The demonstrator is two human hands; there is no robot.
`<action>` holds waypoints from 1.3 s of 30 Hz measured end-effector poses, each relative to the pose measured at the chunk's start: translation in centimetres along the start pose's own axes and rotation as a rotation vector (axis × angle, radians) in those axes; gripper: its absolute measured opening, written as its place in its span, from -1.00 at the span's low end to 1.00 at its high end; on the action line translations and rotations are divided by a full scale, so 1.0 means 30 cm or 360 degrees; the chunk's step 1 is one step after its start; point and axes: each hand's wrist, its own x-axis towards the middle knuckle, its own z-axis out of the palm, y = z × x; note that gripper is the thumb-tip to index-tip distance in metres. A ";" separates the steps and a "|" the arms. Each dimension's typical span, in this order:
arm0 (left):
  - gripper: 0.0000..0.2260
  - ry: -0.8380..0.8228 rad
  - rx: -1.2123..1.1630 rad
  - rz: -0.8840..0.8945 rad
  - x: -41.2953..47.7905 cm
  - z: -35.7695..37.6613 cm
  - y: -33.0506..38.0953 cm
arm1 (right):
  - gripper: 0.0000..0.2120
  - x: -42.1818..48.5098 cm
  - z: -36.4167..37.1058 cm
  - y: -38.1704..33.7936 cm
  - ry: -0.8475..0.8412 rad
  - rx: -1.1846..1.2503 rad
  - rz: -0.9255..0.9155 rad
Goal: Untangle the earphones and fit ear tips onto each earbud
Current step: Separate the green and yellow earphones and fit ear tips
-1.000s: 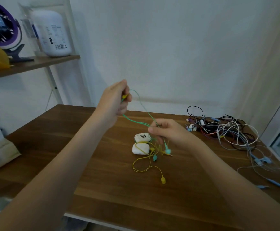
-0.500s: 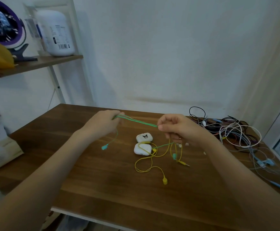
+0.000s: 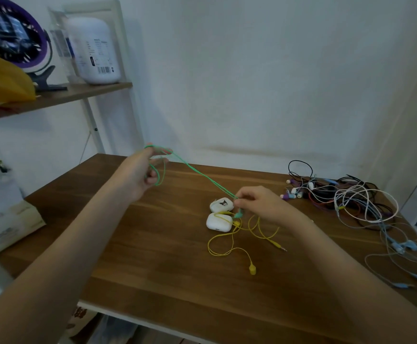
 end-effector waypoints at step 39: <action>-0.58 -0.0757 0.0606 0.0327 -0.106 0.190 -0.030 | -0.88 0.053 -0.090 -0.261 0.0304 0.0987 -0.0554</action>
